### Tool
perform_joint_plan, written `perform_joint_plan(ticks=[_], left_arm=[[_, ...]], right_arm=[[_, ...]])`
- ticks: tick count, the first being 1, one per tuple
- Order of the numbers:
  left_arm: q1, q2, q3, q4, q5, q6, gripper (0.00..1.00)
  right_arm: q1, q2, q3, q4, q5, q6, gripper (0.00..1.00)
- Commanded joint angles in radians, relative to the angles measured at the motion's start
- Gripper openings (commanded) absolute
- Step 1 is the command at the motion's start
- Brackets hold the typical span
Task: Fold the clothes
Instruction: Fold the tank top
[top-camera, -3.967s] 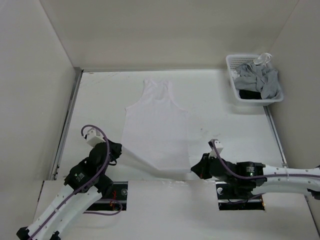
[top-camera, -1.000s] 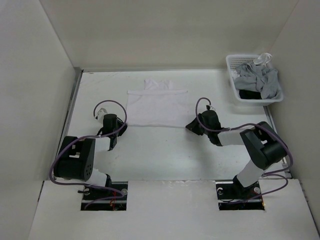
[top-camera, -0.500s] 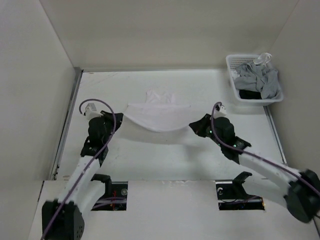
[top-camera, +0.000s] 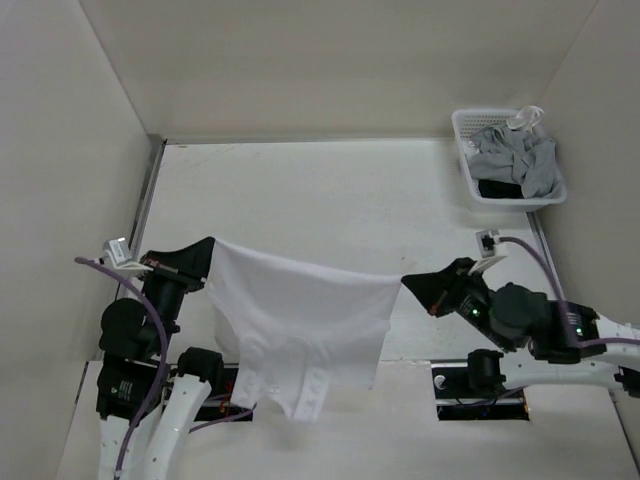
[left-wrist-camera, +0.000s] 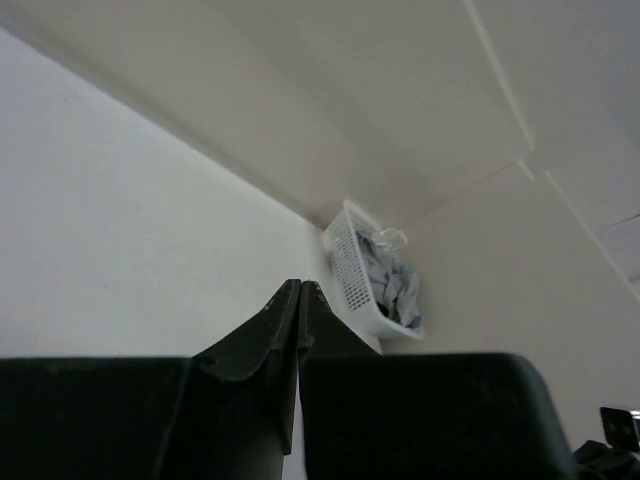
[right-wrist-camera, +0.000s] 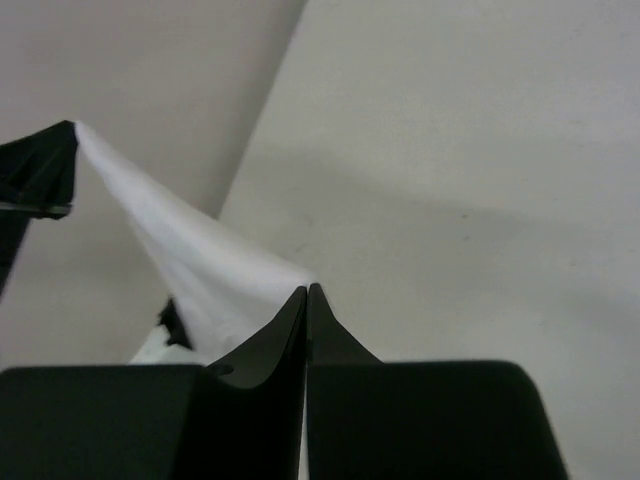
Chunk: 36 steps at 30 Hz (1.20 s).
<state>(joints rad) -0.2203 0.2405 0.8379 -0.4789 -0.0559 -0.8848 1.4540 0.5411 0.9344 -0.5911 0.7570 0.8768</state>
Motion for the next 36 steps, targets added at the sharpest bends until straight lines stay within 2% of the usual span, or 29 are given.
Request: perform_joint_plan(ticks=[1, 3, 5, 7, 9, 12, 14, 16, 18, 21, 23, 30, 36], left_arm=[[0.014, 0.071, -0.107, -0.071, -0.016, 0.021, 0.0], [0.019, 0.126, -0.181, 0.002, -0.018, 0.015, 0.0], [0.026, 0.218, -0.25, 0.119, -0.041, 0.018, 0.0], [0.043, 0.349, -0.295, 0.265, -0.076, 0.021, 0.0], [0.057, 0.533, -0.31, 0.437, -0.107, 0.014, 0.0], [0.059, 0.886, -0.246, 0.67, -0.143, -0.002, 0.0], [0.062, 1.09, -0.153, 0.765, -0.143, -0.013, 0.0], [0.066, 1.23, -0.047, 0.793, -0.119, -0.029, 0.0], [0.078, 1.292, 0.03, 0.792, -0.095, -0.036, 0.0], [0.08, 1.28, 0.056, 0.787, -0.088, -0.029, 0.0], [0.08, 1.226, 0.014, 0.787, -0.084, -0.034, 0.0], [0.081, 0.999, -0.262, 0.809, -0.042, -0.052, 0.01], [0.137, 0.752, -0.483, 0.781, 0.042, -0.071, 0.01]], right_arm=[[-0.127, 0.086, -0.028, -0.052, 0.066, -0.036, 0.02], [-0.281, 0.123, -0.098, 0.077, -0.077, -0.113, 0.01], [-0.486, 0.192, -0.196, 0.291, -0.296, -0.191, 0.01], [-0.687, 0.319, -0.255, 0.471, -0.485, -0.208, 0.01], [-0.828, 0.493, -0.255, 0.61, -0.594, -0.214, 0.01], [-0.971, 0.774, -0.16, 0.755, -0.679, -0.226, 0.01], [-1.037, 0.935, -0.048, 0.777, -0.732, -0.229, 0.0], [-1.082, 1.057, 0.065, 0.771, -0.768, -0.237, 0.0], [-1.111, 1.132, 0.15, 0.758, -0.798, -0.24, 0.0], [-1.127, 1.149, 0.195, 0.744, -0.818, -0.234, 0.0], [-1.122, 1.116, 0.167, 0.746, -0.821, -0.234, 0.0], [-1.074, 0.901, -0.15, 0.82, -0.771, -0.187, 0.01], [-0.995, 0.732, -0.367, 0.821, -0.714, -0.159, 0.01]])
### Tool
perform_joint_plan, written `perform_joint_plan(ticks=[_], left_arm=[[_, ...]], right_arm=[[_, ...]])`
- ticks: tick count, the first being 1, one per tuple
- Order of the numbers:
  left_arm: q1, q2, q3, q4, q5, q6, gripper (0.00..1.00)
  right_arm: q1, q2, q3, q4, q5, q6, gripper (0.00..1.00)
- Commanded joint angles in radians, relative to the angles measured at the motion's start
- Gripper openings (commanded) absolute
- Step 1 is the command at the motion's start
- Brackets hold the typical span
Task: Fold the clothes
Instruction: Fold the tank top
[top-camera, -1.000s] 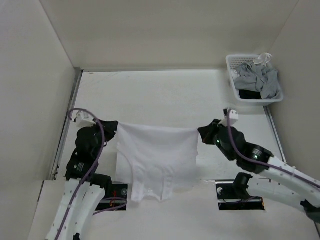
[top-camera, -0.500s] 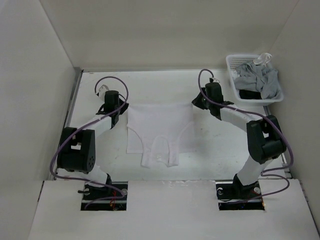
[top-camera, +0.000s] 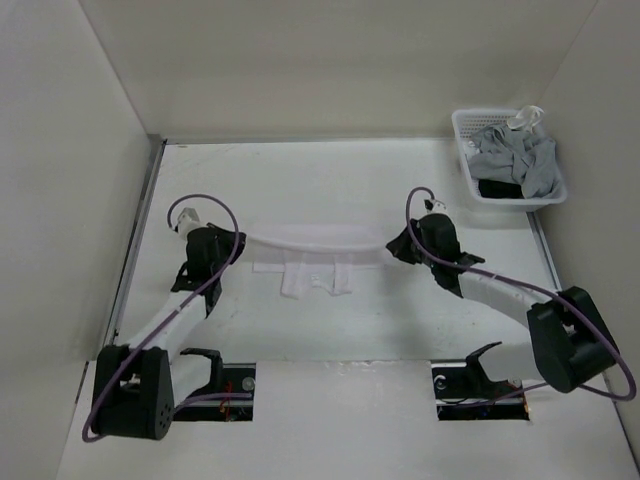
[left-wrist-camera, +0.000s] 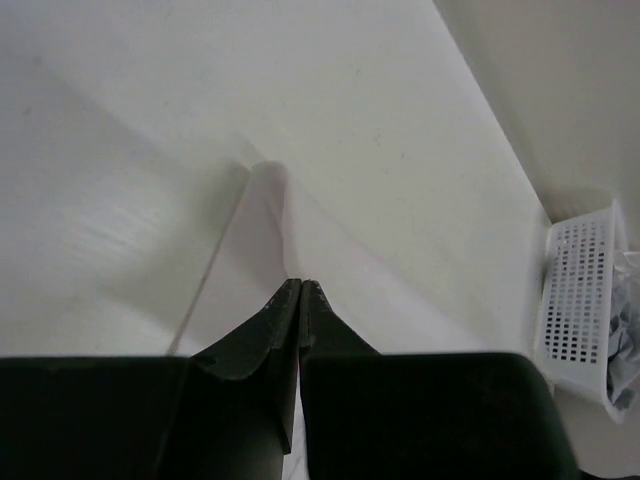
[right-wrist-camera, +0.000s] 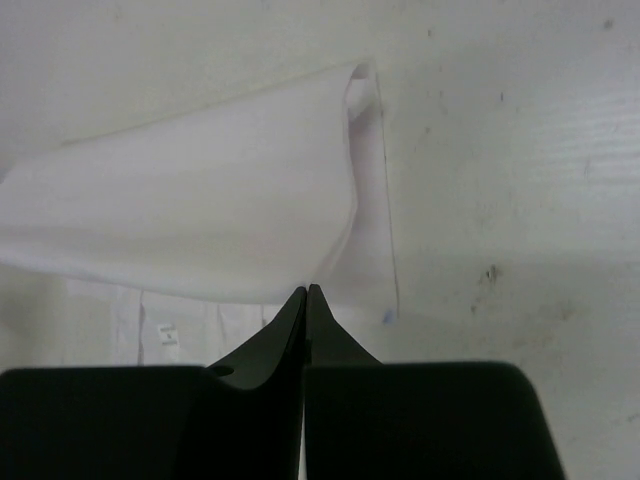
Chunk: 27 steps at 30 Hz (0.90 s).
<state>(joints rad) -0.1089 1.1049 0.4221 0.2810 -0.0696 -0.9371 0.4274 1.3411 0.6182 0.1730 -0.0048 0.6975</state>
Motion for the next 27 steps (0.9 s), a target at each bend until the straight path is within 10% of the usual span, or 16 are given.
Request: perform_joint_plan(ticks=[1, 12, 18, 27], left_arm=[[0.033, -0.166, -0.097, 0.001, 0.069, -0.02, 0.01], [0.025, -0.6, -0.37, -0.318, 0.097, -0.043, 0.07], [0.027, -0.642, -0.347, -0.365, 0.085, -0.066, 0.26], [-0.163, -0.395, -0.24, -0.155, -0.045, -0.069, 0.26]], right_arm=[[0.047, -0.095, -0.082, 0.05, 0.061, 0.028, 0.01], [0.129, -0.224, -0.281, -0.044, 0.121, 0.137, 0.1], [0.096, -0.186, -0.184, -0.064, 0.109, 0.07, 0.47], [-0.006, 0.147, -0.063, 0.101, -0.072, 0.059, 0.46]])
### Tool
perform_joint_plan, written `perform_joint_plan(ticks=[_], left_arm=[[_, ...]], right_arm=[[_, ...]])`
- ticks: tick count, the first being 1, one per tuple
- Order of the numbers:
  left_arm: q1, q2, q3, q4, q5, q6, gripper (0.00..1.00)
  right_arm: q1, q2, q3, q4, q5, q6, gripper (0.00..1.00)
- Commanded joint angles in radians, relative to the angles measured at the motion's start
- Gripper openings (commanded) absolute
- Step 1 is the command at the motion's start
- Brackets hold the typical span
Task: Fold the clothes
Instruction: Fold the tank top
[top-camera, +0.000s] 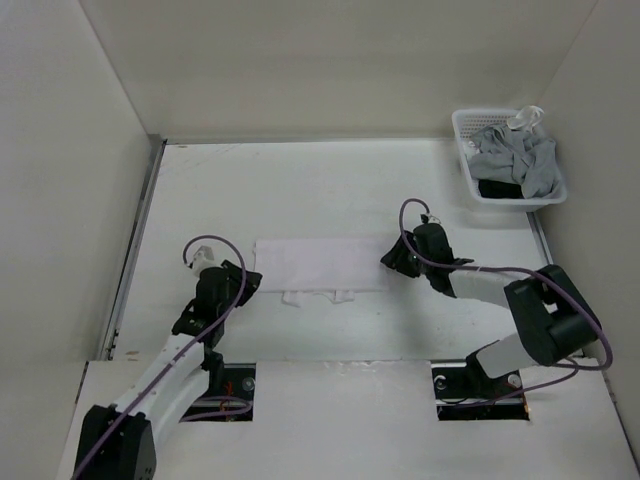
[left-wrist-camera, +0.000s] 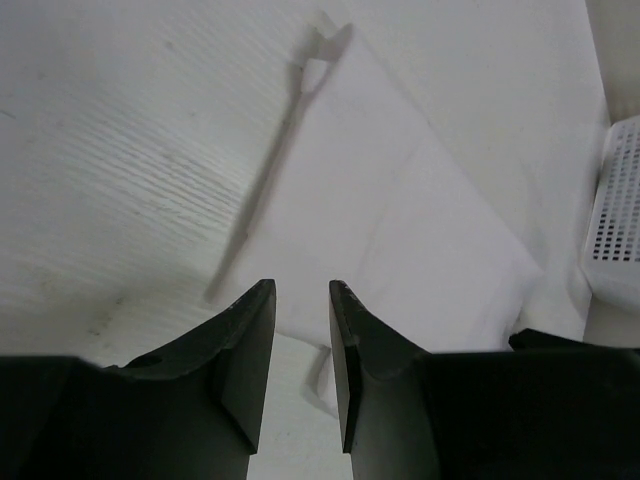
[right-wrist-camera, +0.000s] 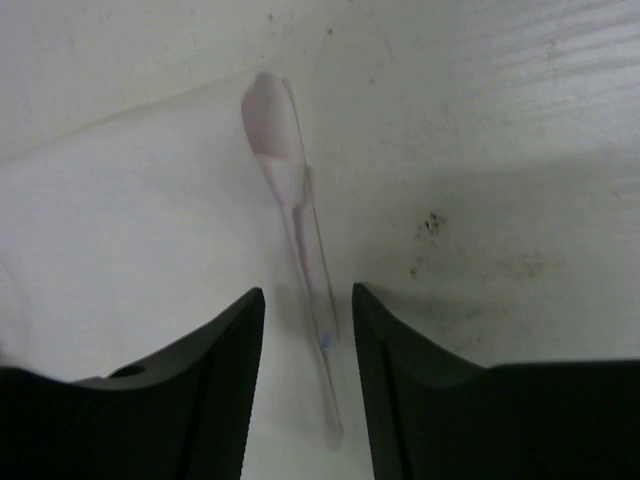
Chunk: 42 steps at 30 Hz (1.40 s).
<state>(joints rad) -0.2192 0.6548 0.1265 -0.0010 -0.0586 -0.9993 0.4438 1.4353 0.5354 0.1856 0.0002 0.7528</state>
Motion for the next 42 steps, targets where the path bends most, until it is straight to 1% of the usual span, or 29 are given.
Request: perform_joint_plan(ticks=[1, 2, 4, 5, 6, 7, 9, 10, 13, 14, 16, 20, 21, 23, 25, 29, 33, 38, 39, 42], left_arm=[[-0.077, 0.074, 0.061, 0.146, -0.067, -0.007, 0.26], [-0.097, 0.081, 0.065, 0.163, -0.079, -0.007, 0.26], [-0.13, 0.088, 0.076, 0.185, -0.105, -0.007, 0.26], [-0.145, 0.088, 0.082, 0.19, -0.118, -0.005, 0.26], [-0.159, 0.086, 0.09, 0.193, -0.127, 0.001, 0.26], [-0.171, 0.085, 0.096, 0.194, -0.136, 0.002, 0.26], [-0.193, 0.078, 0.102, 0.194, -0.15, 0.007, 0.26], [-0.203, 0.078, 0.102, 0.194, -0.155, 0.008, 0.26], [-0.228, 0.083, 0.102, 0.196, -0.156, 0.007, 0.26], [-0.234, 0.083, 0.101, 0.199, -0.156, 0.005, 0.27], [-0.249, 0.086, 0.098, 0.214, -0.156, 0.002, 0.27], [-0.274, 0.089, 0.099, 0.22, -0.153, -0.002, 0.27], [-0.277, 0.086, 0.102, 0.22, -0.15, -0.004, 0.27], [-0.28, 0.075, 0.105, 0.22, -0.147, -0.005, 0.27], [-0.282, 0.06, 0.108, 0.217, -0.142, -0.005, 0.27], [-0.274, 0.036, 0.108, 0.211, -0.127, -0.005, 0.28], [-0.251, -0.001, 0.094, 0.208, -0.096, -0.012, 0.28], [-0.197, -0.05, 0.088, 0.191, -0.052, -0.009, 0.29], [-0.184, -0.056, 0.088, 0.19, -0.041, -0.009, 0.29], [-0.136, -0.076, 0.084, 0.188, -0.001, -0.01, 0.29]], right_arm=[[-0.029, 0.072, 0.02, 0.103, -0.092, 0.014, 0.44], [-0.03, 0.088, 0.021, 0.118, -0.117, 0.022, 0.42], [-0.029, 0.118, 0.034, 0.129, -0.141, 0.051, 0.34], [-0.026, 0.128, 0.037, 0.138, -0.146, 0.062, 0.28], [-0.026, 0.135, 0.037, 0.149, -0.14, 0.069, 0.19], [-0.027, 0.137, 0.029, 0.162, -0.14, 0.075, 0.15], [-0.044, 0.107, -0.011, 0.216, -0.143, 0.101, 0.07], [-0.053, 0.076, -0.037, 0.235, -0.143, 0.109, 0.06], [-0.069, -0.073, -0.113, 0.22, -0.112, 0.114, 0.03], [-0.069, -0.134, -0.132, 0.189, -0.099, 0.111, 0.03], [-0.067, -0.264, -0.141, 0.074, -0.059, 0.096, 0.03], [0.0, -0.479, -0.072, -0.168, 0.042, 0.051, 0.03], [0.025, -0.508, -0.036, -0.225, 0.063, 0.039, 0.03], [0.08, -0.518, 0.049, -0.317, 0.095, 0.016, 0.03], [0.141, -0.478, 0.138, -0.374, 0.132, 0.005, 0.04], [0.264, -0.314, 0.313, -0.425, 0.191, -0.004, 0.04], [0.357, -0.084, 0.49, -0.443, 0.218, 0.011, 0.04], [0.43, 0.235, 0.745, -0.48, 0.233, 0.063, 0.05], [0.446, 0.294, 0.799, -0.485, 0.231, 0.078, 0.07], [0.48, 0.436, 0.929, -0.485, 0.221, 0.14, 0.27]])
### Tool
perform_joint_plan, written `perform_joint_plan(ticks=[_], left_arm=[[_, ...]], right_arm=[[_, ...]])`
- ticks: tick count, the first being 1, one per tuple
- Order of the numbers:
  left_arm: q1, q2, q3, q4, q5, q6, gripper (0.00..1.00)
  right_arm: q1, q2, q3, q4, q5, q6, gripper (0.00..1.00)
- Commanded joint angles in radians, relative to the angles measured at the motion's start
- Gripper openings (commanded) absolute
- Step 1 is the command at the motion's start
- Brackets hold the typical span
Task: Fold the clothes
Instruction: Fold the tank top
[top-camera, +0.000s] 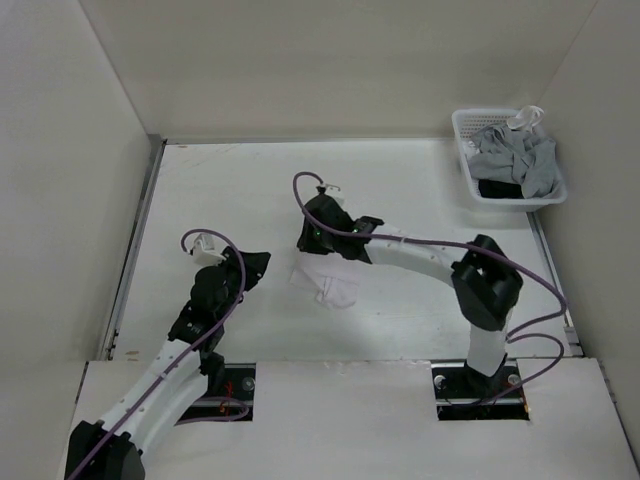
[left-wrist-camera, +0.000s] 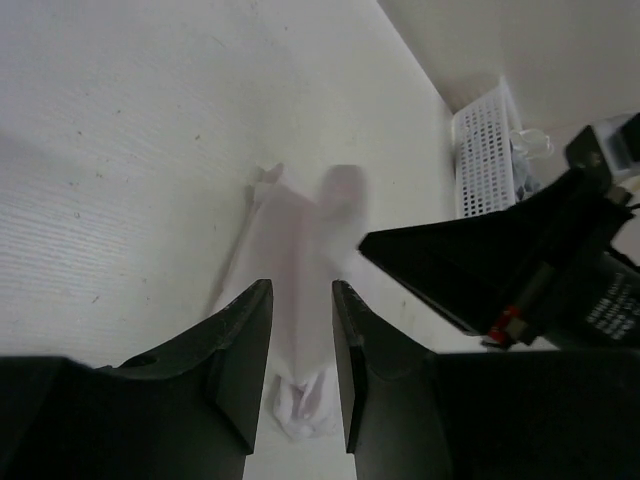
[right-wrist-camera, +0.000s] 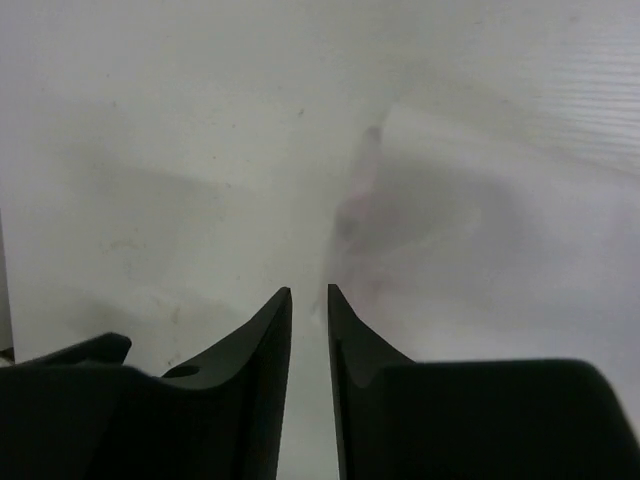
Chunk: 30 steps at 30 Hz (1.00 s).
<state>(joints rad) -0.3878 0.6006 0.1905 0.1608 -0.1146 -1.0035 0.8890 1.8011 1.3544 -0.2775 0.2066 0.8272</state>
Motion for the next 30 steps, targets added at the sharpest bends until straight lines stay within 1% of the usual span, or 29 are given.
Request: perform_joint_plan(ticks=[1, 3, 4, 5, 7, 9, 10, 13, 14, 15, 18, 20, 22, 26, 28, 30], left_arm=[[0.049, -0.027, 0.02, 0.025, 0.068, -0.006, 0.29], [0.076, -0.03, 0.021, 0.022, 0.095, -0.004, 0.29], [0.088, -0.027, 0.023, 0.022, 0.107, -0.003, 0.29], [0.097, -0.019, 0.024, 0.025, 0.118, 0.0, 0.3], [0.103, 0.01, 0.029, 0.039, 0.13, 0.003, 0.3], [0.085, 0.053, 0.035, 0.071, 0.128, 0.006, 0.3], [0.07, 0.079, 0.038, 0.095, 0.124, 0.006, 0.3], [0.005, 0.166, 0.056, 0.166, 0.101, 0.006, 0.3], [-0.022, 0.203, 0.067, 0.184, 0.092, 0.014, 0.31], [-0.051, 0.238, 0.081, 0.195, 0.076, 0.028, 0.32], [-0.14, 0.33, 0.124, 0.189, 0.021, 0.092, 0.36], [-0.173, 0.349, 0.133, 0.181, -0.008, 0.123, 0.39], [-0.191, 0.341, 0.132, 0.163, -0.042, 0.149, 0.44], [-0.171, 0.277, 0.11, 0.077, -0.083, 0.19, 0.52], [-0.135, 0.246, 0.104, 0.019, -0.099, 0.204, 0.54], [-0.089, 0.22, 0.099, -0.041, -0.108, 0.206, 0.55]], right_arm=[[0.043, 0.081, 0.121, -0.009, 0.011, 0.078, 0.31], [0.049, 0.058, 0.098, 0.03, 0.028, 0.087, 0.4], [0.049, 0.014, 0.053, 0.067, 0.04, 0.089, 0.43], [0.049, -0.021, 0.016, 0.092, 0.045, 0.087, 0.43], [0.049, -0.133, -0.108, 0.159, 0.059, 0.073, 0.42], [0.049, -0.233, -0.239, 0.205, 0.073, 0.056, 0.36], [0.049, -0.273, -0.298, 0.224, 0.074, 0.05, 0.3], [0.026, -0.38, -0.463, 0.267, 0.07, 0.023, 0.07], [0.018, -0.414, -0.503, 0.28, 0.07, 0.003, 0.03], [0.011, -0.46, -0.555, 0.306, 0.076, -0.028, 0.01], [-0.035, -0.629, -0.728, 0.418, 0.114, -0.098, 0.01], [-0.087, -0.71, -0.806, 0.472, 0.116, -0.114, 0.02], [-0.159, -0.77, -0.872, 0.523, 0.096, -0.123, 0.04], [-0.333, -0.793, -0.911, 0.596, 0.03, -0.125, 0.17], [-0.406, -0.775, -0.9, 0.618, 0.004, -0.112, 0.27], [-0.463, -0.75, -0.897, 0.664, -0.006, -0.111, 0.43]])
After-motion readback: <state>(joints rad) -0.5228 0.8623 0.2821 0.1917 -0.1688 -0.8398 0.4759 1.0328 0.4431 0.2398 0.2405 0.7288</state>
